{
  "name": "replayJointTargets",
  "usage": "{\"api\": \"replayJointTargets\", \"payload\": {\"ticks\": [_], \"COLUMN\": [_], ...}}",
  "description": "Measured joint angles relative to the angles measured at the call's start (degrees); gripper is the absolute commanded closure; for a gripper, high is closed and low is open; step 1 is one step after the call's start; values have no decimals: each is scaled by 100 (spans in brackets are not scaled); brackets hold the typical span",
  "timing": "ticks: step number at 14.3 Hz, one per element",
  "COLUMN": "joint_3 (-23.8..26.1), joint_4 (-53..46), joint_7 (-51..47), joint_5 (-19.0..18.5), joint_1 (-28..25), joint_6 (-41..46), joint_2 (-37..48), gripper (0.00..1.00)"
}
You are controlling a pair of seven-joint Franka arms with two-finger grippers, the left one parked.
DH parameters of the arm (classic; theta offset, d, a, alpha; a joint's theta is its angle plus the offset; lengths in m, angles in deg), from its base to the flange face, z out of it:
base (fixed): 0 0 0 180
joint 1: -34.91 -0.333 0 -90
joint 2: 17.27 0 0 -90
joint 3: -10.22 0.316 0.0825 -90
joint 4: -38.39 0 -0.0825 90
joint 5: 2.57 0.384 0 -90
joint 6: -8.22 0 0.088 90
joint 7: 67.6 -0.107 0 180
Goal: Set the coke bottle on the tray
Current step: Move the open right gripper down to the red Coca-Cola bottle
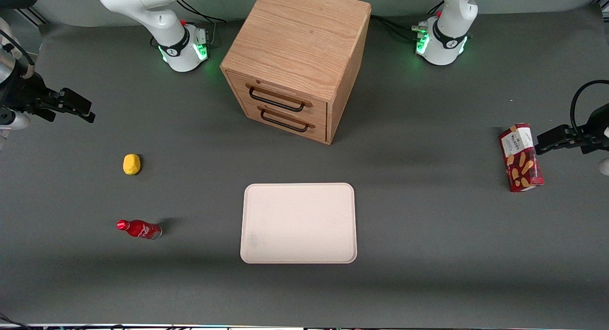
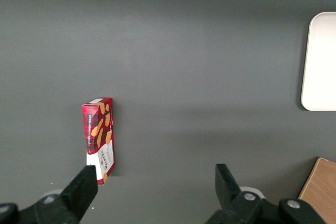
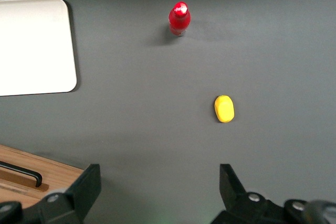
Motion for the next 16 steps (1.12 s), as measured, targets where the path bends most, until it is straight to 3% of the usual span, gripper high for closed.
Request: {"api": "replayJointTargets", "payload": {"ticks": [6,12,16], "joint_3": [7,12,-30], "joint_4": [-151,-1498,-2243], "joint_7": [13,435,1305], "joint_5": [8,214,288], "joint_1": [-1,25,128], "joint_6": [-85,-104,-117], "joint_2": [-223,-1552,-2459], "gripper": [0,0,0]}}
